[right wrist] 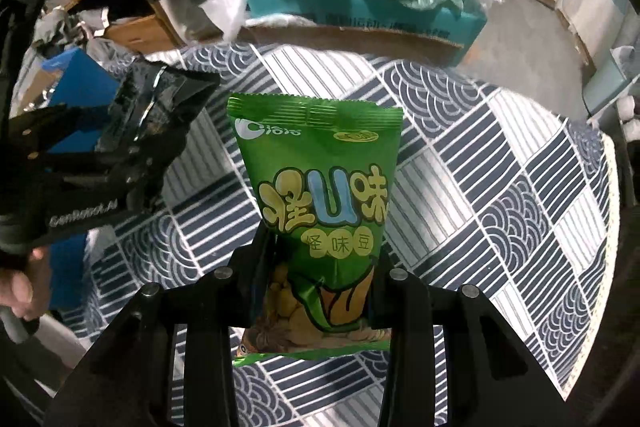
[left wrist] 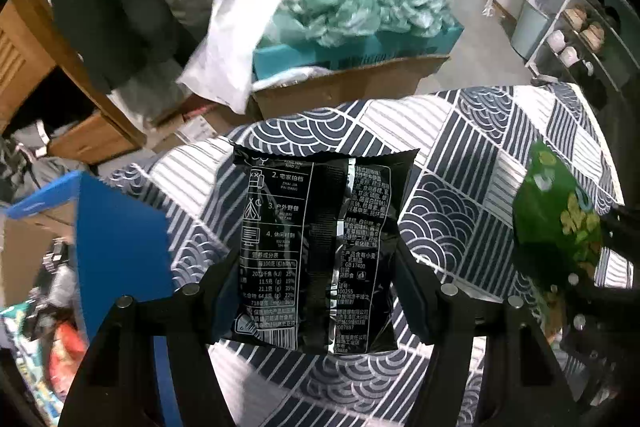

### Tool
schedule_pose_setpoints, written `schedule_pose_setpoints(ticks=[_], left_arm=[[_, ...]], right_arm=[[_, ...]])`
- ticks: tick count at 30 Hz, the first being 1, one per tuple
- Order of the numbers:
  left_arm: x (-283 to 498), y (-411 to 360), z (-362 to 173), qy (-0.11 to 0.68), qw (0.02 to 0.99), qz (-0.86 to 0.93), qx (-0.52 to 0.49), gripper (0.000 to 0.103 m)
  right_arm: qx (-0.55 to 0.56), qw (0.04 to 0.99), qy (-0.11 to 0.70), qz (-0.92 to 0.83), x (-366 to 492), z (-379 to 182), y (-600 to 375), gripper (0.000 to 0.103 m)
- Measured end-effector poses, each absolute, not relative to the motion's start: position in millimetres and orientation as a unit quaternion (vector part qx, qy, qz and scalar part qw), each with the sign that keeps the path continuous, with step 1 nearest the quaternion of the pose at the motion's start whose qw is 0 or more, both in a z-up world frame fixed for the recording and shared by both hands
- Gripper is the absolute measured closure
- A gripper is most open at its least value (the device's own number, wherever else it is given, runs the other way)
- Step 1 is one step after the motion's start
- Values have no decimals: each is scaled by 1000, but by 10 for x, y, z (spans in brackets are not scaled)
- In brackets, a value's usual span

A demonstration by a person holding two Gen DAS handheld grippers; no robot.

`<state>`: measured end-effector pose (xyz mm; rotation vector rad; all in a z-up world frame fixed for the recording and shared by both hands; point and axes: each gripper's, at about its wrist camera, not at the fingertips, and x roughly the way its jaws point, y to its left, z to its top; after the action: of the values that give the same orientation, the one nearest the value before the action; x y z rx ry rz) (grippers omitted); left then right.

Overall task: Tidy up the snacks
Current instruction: 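Lift and carry the black bag with left tool while right tool carries the green bag to the box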

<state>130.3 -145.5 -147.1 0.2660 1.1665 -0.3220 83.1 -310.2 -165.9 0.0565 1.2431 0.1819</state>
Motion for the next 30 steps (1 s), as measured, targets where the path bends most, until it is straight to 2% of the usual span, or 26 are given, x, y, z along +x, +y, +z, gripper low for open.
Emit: schedule_pose_setpoints(ticks=[16, 30], left_arm=[[894, -989, -628, 501, 847, -144, 105, 34], [684, -261, -325, 482, 867, -110, 71, 34]], right_arm=[[6, 838, 534, 111, 675, -877, -2669, 67], [-21, 847, 506, 162, 648, -521, -1998, 67]])
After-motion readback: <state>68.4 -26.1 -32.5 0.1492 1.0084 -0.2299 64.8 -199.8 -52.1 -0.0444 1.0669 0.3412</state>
